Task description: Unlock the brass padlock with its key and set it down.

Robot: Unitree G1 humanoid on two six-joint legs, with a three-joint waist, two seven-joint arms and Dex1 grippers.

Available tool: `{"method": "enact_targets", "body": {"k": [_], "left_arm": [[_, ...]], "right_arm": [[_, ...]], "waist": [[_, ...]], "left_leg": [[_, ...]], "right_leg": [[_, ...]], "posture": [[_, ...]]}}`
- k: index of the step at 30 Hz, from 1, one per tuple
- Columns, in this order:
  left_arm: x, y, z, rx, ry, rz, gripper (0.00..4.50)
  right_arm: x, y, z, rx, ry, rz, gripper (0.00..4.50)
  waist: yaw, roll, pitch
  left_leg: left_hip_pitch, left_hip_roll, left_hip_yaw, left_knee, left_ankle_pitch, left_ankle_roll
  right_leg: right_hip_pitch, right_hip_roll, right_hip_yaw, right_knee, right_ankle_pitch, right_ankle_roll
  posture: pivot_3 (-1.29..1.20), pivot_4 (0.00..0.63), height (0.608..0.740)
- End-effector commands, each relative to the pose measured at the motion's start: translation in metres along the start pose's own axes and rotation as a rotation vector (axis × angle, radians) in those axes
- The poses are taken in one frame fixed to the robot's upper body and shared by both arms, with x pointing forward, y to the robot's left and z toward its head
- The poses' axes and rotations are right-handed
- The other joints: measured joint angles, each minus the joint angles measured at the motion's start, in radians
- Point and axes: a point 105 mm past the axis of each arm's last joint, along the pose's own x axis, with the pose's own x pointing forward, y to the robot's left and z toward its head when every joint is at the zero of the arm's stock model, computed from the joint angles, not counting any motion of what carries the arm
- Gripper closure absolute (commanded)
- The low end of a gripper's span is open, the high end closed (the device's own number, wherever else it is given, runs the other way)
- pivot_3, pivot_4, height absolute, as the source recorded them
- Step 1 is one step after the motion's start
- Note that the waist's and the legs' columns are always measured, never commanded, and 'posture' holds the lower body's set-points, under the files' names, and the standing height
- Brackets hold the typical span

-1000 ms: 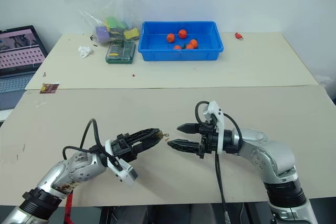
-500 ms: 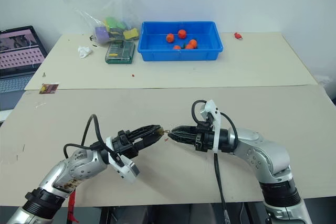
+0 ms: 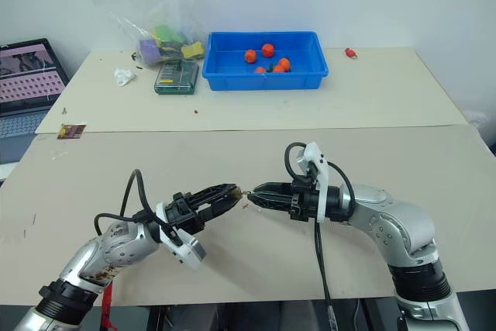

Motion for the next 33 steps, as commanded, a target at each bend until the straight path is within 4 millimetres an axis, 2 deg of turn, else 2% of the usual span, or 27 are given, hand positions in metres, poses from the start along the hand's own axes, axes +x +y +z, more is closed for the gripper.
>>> {"method": "enact_targets", "body": {"k": [1,19,25,33], "left_arm": [[0.001,0.004,0.002,0.001,-0.010,0.021,3.69],[0.000,0.003,0.001,-0.006,-0.003,0.022,3.69],[0.000,0.003,0.001,-0.005,-0.003,0.025,3.69],[-0.003,0.000,0.000,-0.003,0.001,0.029,3.69]], "right_arm": [[-0.002,0.010,0.014,-0.049,-0.025,0.034,2.81],[0.005,0.016,0.013,-0.028,-0.036,0.052,2.81],[0.006,0.017,0.012,-0.016,-0.038,0.056,4.44],[0.009,0.018,0.010,-0.010,-0.037,0.062,4.48]], "waist": [[0.000,0.000,0.000],[0.000,0.000,0.000],[0.000,0.000,0.000],[-0.001,0.000,0.000]], "left_leg": [[0.000,0.000,0.000,0.000,0.000,0.000],[0.000,0.000,0.000,0.000,0.000,0.000],[0.000,0.000,0.000,0.000,0.000,0.000],[0.000,0.000,0.000,0.000,0.000,0.000]], "right_leg": [[0.000,0.000,0.000,0.000,0.000,0.000],[0.000,0.000,0.000,0.000,0.000,0.000],[0.000,0.000,0.000,0.000,0.000,0.000],[0.000,0.000,0.000,0.000,0.000,0.000]], "posture": [[0.00,0.150,0.740],[0.00,0.150,0.740],[0.00,0.150,0.740],[0.00,0.150,0.740]]}}
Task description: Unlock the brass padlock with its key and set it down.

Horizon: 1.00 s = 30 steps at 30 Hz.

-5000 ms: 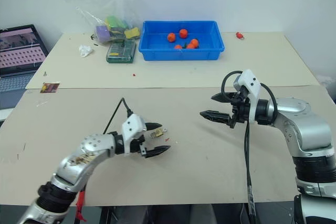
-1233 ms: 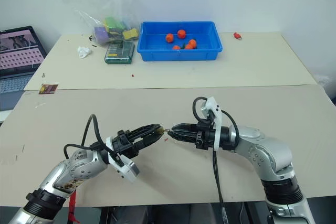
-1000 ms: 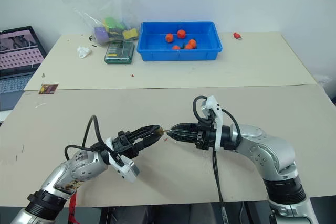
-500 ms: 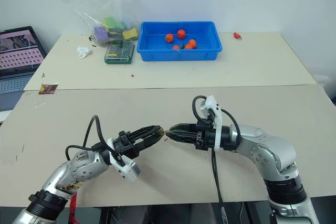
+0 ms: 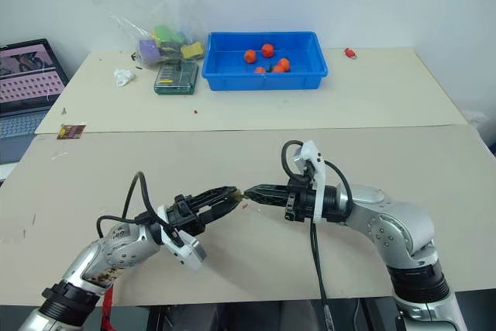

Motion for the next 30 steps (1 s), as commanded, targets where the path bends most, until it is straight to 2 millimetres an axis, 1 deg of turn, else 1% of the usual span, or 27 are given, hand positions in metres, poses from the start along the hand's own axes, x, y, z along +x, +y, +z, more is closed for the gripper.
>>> {"method": "enact_targets", "body": {"k": [1,3,6,11,12,14,16,20,23,25,26,27,28,30], "left_arm": [[-0.002,0.003,0.001,0.013,0.000,0.028,3.69],[-0.002,0.005,0.002,0.033,-0.006,0.030,3.69],[0.000,0.011,0.002,0.113,-0.023,0.036,3.69],[0.007,0.025,0.007,0.283,-0.075,0.051,3.69],[0.008,0.027,0.006,0.307,-0.080,0.052,3.69],[0.009,0.038,0.002,0.388,-0.081,0.067,3.69],[0.010,0.044,0.001,0.427,-0.085,0.084,3.69],[0.014,0.050,0.006,0.476,-0.110,0.109,3.69],[0.017,0.051,0.005,0.439,-0.102,0.118,3.69],[0.019,0.049,-0.002,0.299,-0.048,0.125,3.69],[0.020,0.044,-0.007,0.199,-0.019,0.107,3.69],[0.020,0.035,-0.012,0.102,0.014,0.065,3.69],[0.020,0.028,-0.015,0.044,0.032,0.032,3.69],[0.018,0.020,-0.017,-0.008,0.039,-0.014,3.69]], "right_arm": [[0.003,0.012,0.006,-0.021,-0.019,0.055,4.48],[0.004,0.011,0.007,-0.017,-0.020,0.054,4.48],[0.005,0.009,0.005,0.005,-0.008,0.043,4.48],[0.007,0.005,-0.004,0.137,0.044,0.026,4.48],[0.007,0.003,-0.005,0.147,0.050,0.010,4.48],[0.006,-0.005,-0.003,0.188,0.052,-0.024,4.48],[0.006,-0.007,-0.003,0.214,0.054,-0.036,4.48],[0.007,-0.010,-0.003,0.262,0.062,-0.051,4.48],[0.007,-0.011,-0.002,0.257,0.070,-0.063,4.48],[0.008,-0.009,0.003,0.201,0.060,-0.060,4.48],[0.008,-0.006,0.007,0.153,0.053,-0.052,4.48],[0.008,-0.001,0.010,0.097,0.056,-0.032,4.48],[0.008,0.005,0.011,0.054,0.068,-0.007,4.48],[0.007,0.014,0.013,0.008,0.079,0.031,4.48]], "waist": [[0.000,0.000,0.000],[0.000,0.000,0.000],[0.000,0.000,0.000],[0.001,0.000,0.000],[0.001,0.000,0.000],[0.001,0.000,0.000],[0.000,0.000,0.000],[0.000,0.000,0.000],[0.000,0.000,0.000],[0.000,0.000,0.000],[-0.001,0.000,0.000],[-0.002,0.001,-0.001],[-0.003,0.001,-0.001],[-0.006,0.000,-0.001]], "left_leg": [[0.000,0.000,0.000,0.000,0.000,0.000],[0.000,0.000,0.000,0.000,0.000,0.000],[0.000,0.000,0.000,0.000,0.000,0.000],[0.000,0.000,0.000,0.000,0.000,0.000],[0.000,0.000,0.000,0.000,0.000,0.000],[0.000,0.000,0.000,0.000,0.000,0.000],[0.000,0.000,0.000,0.000,0.000,0.000],[0.000,0.000,0.000,0.000,0.000,0.000],[-0.001,0.000,0.000,0.000,0.000,0.000],[0.000,0.000,0.000,0.000,0.000,0.000],[0.000,0.000,0.000,0.000,0.000,0.000],[0.000,0.000,0.000,0.000,0.000,0.000],[0.000,0.000,0.000,0.000,0.000,0.000],[-0.001,0.000,-0.001,0.001,0.000,0.001]], "right_leg": [[0.000,0.000,0.000,0.000,0.000,0.000],[0.000,0.000,0.000,0.000,0.000,0.000],[0.000,0.000,0.000,0.000,0.000,0.000],[0.000,0.000,0.000,0.000,0.000,0.000],[0.000,0.000,0.000,0.000,0.000,0.000],[0.000,0.000,0.000,0.000,0.000,0.000],[0.000,0.000,0.000,0.000,0.000,0.000],[0.000,0.000,0.000,0.000,0.000,0.000],[0.000,0.000,0.000,0.000,0.000,0.000],[0.000,0.000,0.000,0.000,0.000,0.000],[0.000,0.000,0.000,0.000,0.000,0.000],[0.000,0.000,0.000,0.001,0.000,0.000],[0.000,0.000,0.000,0.001,0.000,0.000],[0.000,0.000,-0.001,0.001,0.000,0.000]], "posture": [[0.00,0.150,0.740],[0.00,0.150,0.740],[0.00,0.150,0.740],[0.00,0.150,0.740],[0.00,0.150,0.740],[0.00,0.150,0.740],[0.00,0.150,0.740],[0.00,0.150,0.740],[0.00,0.150,0.740],[0.00,0.150,0.740],[0.00,0.150,0.740],[0.00,0.150,0.740],[0.00,0.150,0.740],[0.00,0.150,0.740]]}}
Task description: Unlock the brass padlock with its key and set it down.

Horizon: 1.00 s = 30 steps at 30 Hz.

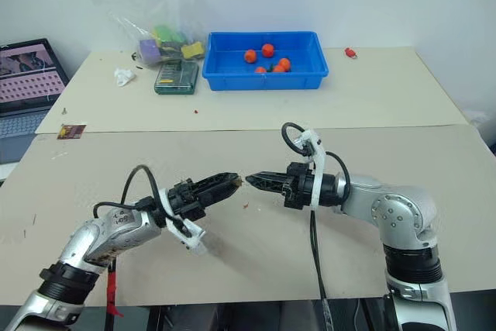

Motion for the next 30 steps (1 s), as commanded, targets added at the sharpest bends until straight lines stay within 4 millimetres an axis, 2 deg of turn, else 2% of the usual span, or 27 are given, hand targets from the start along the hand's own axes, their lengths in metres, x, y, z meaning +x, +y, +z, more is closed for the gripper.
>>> {"method": "enact_targets", "body": {"k": [1,2,6,8,17,26,30], "left_arm": [[-0.002,0.003,-0.005,-0.131,0.018,-0.001,3.69],[-0.003,0.002,-0.005,-0.143,0.016,-0.007,3.69],[-0.004,-0.003,-0.006,-0.150,0.002,-0.033,3.69],[-0.005,-0.007,-0.007,-0.151,0.000,-0.034,3.69],[-0.008,-0.017,-0.005,-0.143,-0.019,-0.025,3.69],[-0.015,-0.027,0.004,-0.145,-0.044,-0.019,3.69],[-0.014,-0.026,0.004,-0.139,-0.037,-0.010,3.69]], "right_arm": [[0.005,0.032,0.000,-0.102,0.035,0.148,4.48],[0.004,0.034,0.003,-0.116,0.036,0.158,3.87],[0.001,0.038,0.006,-0.137,0.043,0.183,2.67],[0.000,0.033,0.009,-0.152,0.035,0.153,1.91],[-0.004,0.024,0.014,-0.152,0.006,0.124,1.91],[0.002,-0.010,0.018,-0.165,-0.053,-0.024,1.91],[0.006,-0.002,0.014,-0.151,-0.060,0.022,1.91]], "waist": [[-0.004,0.000,0.000],[-0.007,0.000,0.000],[-0.011,0.000,0.000],[-0.010,0.000,0.000],[-0.008,0.000,0.000],[-0.009,0.000,0.000],[-0.008,0.000,-0.001]], "left_leg": [[0.000,0.000,0.000,0.000,0.000,0.000],[0.000,0.000,0.000,0.000,0.000,0.000],[0.001,0.000,0.001,0.000,0.000,0.000],[0.001,0.000,0.001,0.000,0.000,0.000],[0.001,0.000,0.001,0.000,0.000,0.000],[0.001,0.000,0.001,0.000,0.000,0.000],[0.001,0.000,0.001,0.000,0.000,0.000]], "right_leg": [[0.000,0.000,0.000,0.000,0.000,0.000],[0.000,0.000,0.000,0.000,0.000,0.000],[0.000,0.000,0.000,-0.001,0.000,0.000],[0.001,0.000,0.000,0.000,0.000,0.000],[0.001,0.000,0.000,-0.001,0.000,0.000],[0.000,0.000,0.001,-0.001,0.000,0.000],[0.000,0.000,0.001,-0.001,0.000,0.000]], "posture": [[0.00,0.150,0.740],[0.00,0.150,0.740],[0.00,0.150,0.740],[0.00,0.150,0.740],[0.00,0.150,0.740],[0.00,0.150,0.740],[0.00,0.150,0.740]]}}
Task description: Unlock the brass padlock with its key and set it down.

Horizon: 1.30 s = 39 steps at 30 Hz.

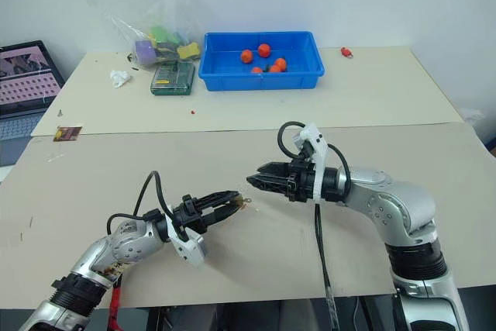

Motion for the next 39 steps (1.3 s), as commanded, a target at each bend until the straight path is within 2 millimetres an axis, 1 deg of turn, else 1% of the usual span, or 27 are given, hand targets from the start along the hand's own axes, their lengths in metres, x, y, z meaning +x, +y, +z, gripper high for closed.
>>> {"method": "enact_targets", "body": {"k": [1,6,8,15,22,35,36,37,38,39], "left_arm": [[0.001,0.008,0.003,0.011,-0.011,0.049,3.69],[0.001,0.010,0.002,0.012,-0.005,0.057,3.69],[0.002,0.014,0.001,0.015,-0.002,0.066,3.69],[0.006,0.023,0.001,0.028,-0.007,0.077,3.69],[0.011,0.029,0.007,0.026,-0.019,0.098,3.69],[0.012,0.030,0.009,0.016,-0.024,0.093,3.69],[0.013,0.030,0.009,0.016,-0.024,0.093,3.69],[0.013,0.030,0.009,0.015,-0.024,0.093,3.69],[0.013,0.029,0.009,0.016,-0.025,0.092,3.69],[0.013,0.029,0.009,0.015,-0.025,0.092,3.69]], "right_arm": [[0.003,0.014,0.009,-0.039,-0.038,0.063,1.91],[0.008,0.025,-0.003,-0.019,0.006,0.110,1.91],[0.009,0.028,-0.008,-0.020,0.033,0.120,1.91],[0.012,0.028,-0.014,-0.022,0.055,0.117,1.91],[0.015,0.027,-0.012,-0.029,0.041,0.102,1.91],[0.024,0.032,-0.010,-0.019,0.019,0.117,1.91],[0.024,0.032,-0.009,-0.019,0.017,0.117,2.41],[0.024,0.032,-0.009,-0.018,0.016,0.116,2.57],[0.024,0.032,-0.008,-0.017,0.015,0.116,2.85],[0.024,0.032,-0.008,-0.016,0.015,0.117,3.23]], "waist": [[0.000,0.000,0.000],[0.000,0.000,0.000],[-0.001,0.000,0.000],[0.000,0.000,0.000],[0.000,0.000,0.000],[0.000,0.000,0.000],[-0.001,0.000,0.000],[-0.001,0.000,0.000],[0.000,0.000,0.000],[0.000,0.000,0.000]], "left_leg": [[0.000,0.000,0.000,0.000,0.000,0.000],[0.000,0.000,0.000,0.000,0.000,0.000],[0.000,0.000,0.000,0.000,0.000,0.000],[0.000,0.000,0.000,0.000,0.000,0.000],[0.000,0.000,0.000,0.000,0.000,0.000],[0.000,0.000,0.000,0.000,0.000,0.000],[0.000,0.000,0.000,0.000,0.000,0.000],[0.000,0.000,0.000,0.000,0.000,0.000],[0.000,0.000,0.000,0.000,0.000,0.000],[0.000,0.000,0.000,0.000,0.000,0.000]], "right_leg": [[0.000,0.000,0.000,0.000,0.000,0.000],[0.000,0.000,0.000,0.000,0.000,0.000],[0.000,0.000,0.000,0.000,0.000,0.000],[0.000,0.000,0.000,0.000,0.000,0.000],[0.000,0.000,0.000,0.000,0.000,0.000],[0.000,0.000,0.000,0.000,0.000,0.000],[0.000,0.000,0.000,0.000,0.000,0.000],[0.000,0.000,0.000,0.000,0.000,0.000],[0.000,0.000,0.000,0.000,0.000,0.000],[0.000,0.000,0.000,0.000,0.000,0.000]], "posture": [[0.00,0.150,0.740],[0.00,0.150,0.740],[0.00,0.150,0.740],[0.00,0.150,0.740],[0.00,0.150,0.740],[0.00,0.150,0.740],[0.00,0.150,0.740],[0.00,0.150,0.740],[0.00,0.150,0.740],[0.00,0.150,0.740]]}}
